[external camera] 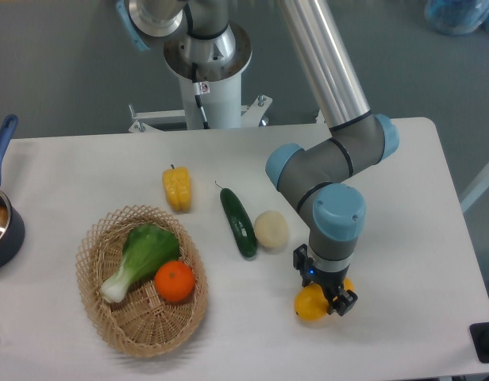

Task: Pick up the mango from the table
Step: 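Lower the gripper around the mango and close the fingers on it, then lift the grasped mango up off the table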

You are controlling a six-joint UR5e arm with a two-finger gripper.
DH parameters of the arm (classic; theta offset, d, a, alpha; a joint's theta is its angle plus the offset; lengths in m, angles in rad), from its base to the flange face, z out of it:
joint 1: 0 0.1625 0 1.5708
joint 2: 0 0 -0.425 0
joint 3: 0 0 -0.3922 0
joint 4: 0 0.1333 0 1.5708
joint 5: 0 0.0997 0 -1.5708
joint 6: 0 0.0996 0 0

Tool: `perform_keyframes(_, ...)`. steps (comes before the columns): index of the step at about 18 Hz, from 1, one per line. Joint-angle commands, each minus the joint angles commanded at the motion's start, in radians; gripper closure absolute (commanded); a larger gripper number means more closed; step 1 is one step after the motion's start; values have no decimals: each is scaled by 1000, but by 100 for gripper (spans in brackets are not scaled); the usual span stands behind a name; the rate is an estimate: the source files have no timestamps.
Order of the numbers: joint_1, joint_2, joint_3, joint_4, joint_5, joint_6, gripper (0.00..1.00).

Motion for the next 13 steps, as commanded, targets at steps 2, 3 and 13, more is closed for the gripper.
perform_keyframes(2,0,0,12,-2,-2,0,81)
perform_keyframes(3,0,3,17,-2,-3,-2,81)
perform_keyframes(13,-5,222,32,0,-395,-334,81)
